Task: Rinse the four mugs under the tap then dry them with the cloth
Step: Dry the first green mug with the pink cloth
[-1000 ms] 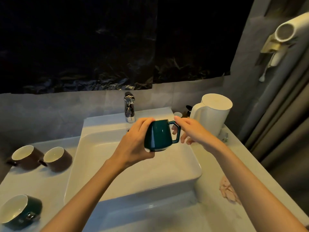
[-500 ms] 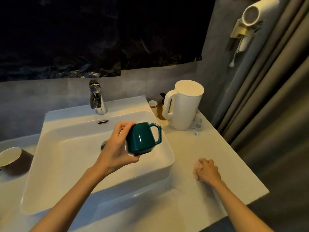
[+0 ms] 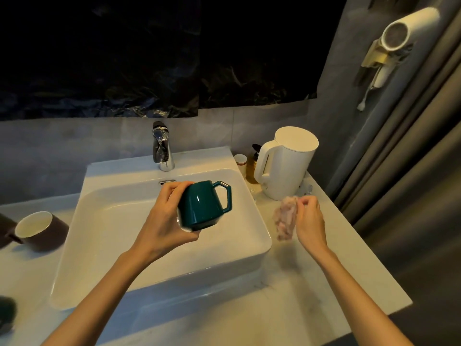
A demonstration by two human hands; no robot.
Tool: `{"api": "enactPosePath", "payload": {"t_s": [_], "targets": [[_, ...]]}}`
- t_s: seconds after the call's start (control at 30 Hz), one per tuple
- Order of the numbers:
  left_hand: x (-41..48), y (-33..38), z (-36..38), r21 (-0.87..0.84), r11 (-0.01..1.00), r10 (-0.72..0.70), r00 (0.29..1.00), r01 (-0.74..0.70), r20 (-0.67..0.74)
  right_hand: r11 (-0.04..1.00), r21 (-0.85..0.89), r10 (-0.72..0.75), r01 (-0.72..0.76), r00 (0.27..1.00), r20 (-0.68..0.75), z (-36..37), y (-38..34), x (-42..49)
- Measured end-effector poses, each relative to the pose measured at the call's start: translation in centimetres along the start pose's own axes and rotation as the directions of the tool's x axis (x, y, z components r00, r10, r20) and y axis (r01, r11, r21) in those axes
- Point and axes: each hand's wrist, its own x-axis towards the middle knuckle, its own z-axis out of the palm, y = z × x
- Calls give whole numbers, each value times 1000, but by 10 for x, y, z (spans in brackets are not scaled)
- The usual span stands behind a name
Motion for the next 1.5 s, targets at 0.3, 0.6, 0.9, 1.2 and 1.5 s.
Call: {"api": "enactPosePath", "payload": {"t_s": [0.3, 0.6, 0.9, 1.2, 1.5], "targets": [[-26, -17, -60, 124, 991, -31, 997, 41, -77, 838, 416, -422, 353, 903, 83, 23, -160, -5], [-61, -43, -133, 351, 935, -22, 997, 45, -71, 676, 203, -684, 708, 502, 529, 109, -229, -84], [-74, -59, -177, 444, 896, 22, 999, -6, -30, 366, -192, -695, 910, 405, 594, 151, -271, -109], [-74, -75, -196, 477, 877, 84, 996, -54, -42, 752, 152, -525, 642, 444, 726, 164, -285, -103], [-60, -90, -200, 359, 933, 25, 999, -10, -36, 368, -211, -737, 905, 423, 528, 185, -289, -108]]}}
